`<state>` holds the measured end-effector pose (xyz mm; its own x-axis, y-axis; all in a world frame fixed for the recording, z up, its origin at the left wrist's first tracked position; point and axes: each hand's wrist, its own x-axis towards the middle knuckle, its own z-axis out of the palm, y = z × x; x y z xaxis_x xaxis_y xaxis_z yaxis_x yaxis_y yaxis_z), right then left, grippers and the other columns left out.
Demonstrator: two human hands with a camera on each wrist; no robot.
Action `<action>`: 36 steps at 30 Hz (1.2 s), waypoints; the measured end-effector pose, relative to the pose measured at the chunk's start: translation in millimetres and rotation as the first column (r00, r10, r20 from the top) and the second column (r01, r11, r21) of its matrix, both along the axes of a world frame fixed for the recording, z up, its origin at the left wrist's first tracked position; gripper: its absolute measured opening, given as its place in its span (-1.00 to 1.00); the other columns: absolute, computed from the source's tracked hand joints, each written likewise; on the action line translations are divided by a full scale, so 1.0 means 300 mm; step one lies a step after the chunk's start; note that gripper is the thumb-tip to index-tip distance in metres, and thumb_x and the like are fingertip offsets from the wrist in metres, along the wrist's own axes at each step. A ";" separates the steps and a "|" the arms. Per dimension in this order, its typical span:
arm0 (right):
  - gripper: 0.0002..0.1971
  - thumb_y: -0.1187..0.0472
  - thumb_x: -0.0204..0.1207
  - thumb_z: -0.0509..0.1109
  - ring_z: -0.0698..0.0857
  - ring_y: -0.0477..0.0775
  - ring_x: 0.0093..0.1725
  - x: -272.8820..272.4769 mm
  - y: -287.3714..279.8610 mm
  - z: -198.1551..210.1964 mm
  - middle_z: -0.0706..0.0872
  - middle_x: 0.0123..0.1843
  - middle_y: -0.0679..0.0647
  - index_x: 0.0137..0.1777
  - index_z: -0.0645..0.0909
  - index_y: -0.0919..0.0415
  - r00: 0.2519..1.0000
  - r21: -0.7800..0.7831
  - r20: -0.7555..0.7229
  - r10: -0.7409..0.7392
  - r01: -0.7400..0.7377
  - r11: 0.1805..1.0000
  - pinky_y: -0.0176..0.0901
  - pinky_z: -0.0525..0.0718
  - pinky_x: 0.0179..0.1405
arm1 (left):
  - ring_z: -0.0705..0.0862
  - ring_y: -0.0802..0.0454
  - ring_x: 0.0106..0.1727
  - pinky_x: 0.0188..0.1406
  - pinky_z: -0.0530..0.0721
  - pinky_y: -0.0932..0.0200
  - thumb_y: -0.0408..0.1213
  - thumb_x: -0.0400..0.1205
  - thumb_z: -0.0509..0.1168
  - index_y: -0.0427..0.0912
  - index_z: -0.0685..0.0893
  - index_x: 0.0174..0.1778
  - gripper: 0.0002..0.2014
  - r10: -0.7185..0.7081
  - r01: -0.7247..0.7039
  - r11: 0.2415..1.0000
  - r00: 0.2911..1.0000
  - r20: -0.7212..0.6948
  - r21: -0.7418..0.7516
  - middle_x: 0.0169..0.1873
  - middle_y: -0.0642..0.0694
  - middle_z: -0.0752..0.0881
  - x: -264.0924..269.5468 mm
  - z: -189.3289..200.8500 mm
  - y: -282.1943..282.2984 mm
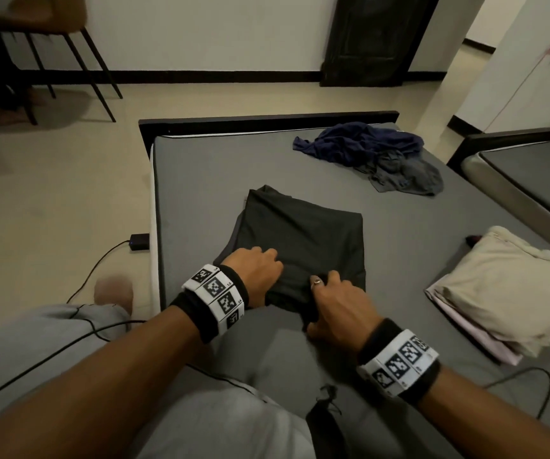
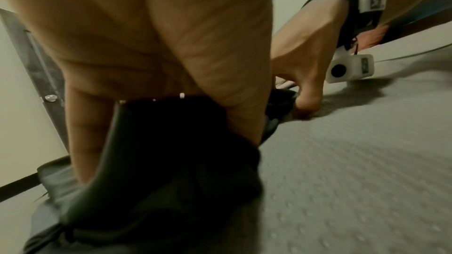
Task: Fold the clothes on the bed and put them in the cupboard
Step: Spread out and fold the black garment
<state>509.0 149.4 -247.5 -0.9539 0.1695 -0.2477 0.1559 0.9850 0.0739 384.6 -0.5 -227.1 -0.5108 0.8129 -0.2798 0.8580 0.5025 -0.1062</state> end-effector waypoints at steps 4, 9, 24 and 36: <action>-0.60 0.12 0.61 0.40 0.73 0.36 0.01 -0.015 -0.083 -0.040 0.64 0.13 0.31 0.35 0.50 0.31 0.996 0.099 -0.083 -0.018 0.026 0.995 0.14 0.79 -0.12 | 0.64 -0.19 0.14 0.04 0.67 -0.09 -0.17 0.65 0.33 -0.18 0.58 0.26 -0.70 -0.009 0.011 0.999 0.998 -0.069 0.034 0.18 -0.17 0.62 0.028 -0.010 -0.004; -0.85 0.25 0.71 0.26 0.74 0.25 -0.09 -0.028 -0.069 -0.018 0.67 0.03 0.22 0.22 0.53 0.24 0.992 0.094 -0.128 0.014 -0.002 0.996 0.02 0.59 -0.28 | 0.67 -0.23 0.12 0.04 0.67 -0.11 -0.36 0.68 0.23 -0.21 0.54 0.21 -0.80 0.000 0.002 0.997 1.000 -0.031 0.075 0.16 -0.21 0.66 0.032 -0.017 -0.028; -0.52 -0.06 0.65 0.37 0.69 0.09 0.05 0.018 0.092 -0.035 0.50 0.31 0.07 0.56 0.47 -0.12 0.986 -0.215 -0.169 -0.012 -0.025 0.976 -0.03 0.74 0.15 | 0.57 0.00 -0.32 -0.21 0.57 0.03 0.23 0.69 0.10 -0.07 0.42 0.01 -0.61 0.045 -0.108 0.979 0.942 0.331 0.173 -0.26 -0.06 0.62 0.054 -0.014 -0.086; -0.65 0.12 0.56 0.45 0.58 0.18 0.28 0.022 0.098 -0.031 0.57 0.28 0.09 0.35 0.67 0.00 0.953 -0.015 -0.282 0.107 -0.116 0.993 0.16 0.57 0.36 | 0.59 -0.01 0.04 0.01 0.63 0.01 0.16 0.64 0.29 -0.07 0.61 0.09 -0.65 -0.064 0.032 0.984 0.982 0.180 0.175 0.02 -0.03 0.63 0.023 -0.001 -0.064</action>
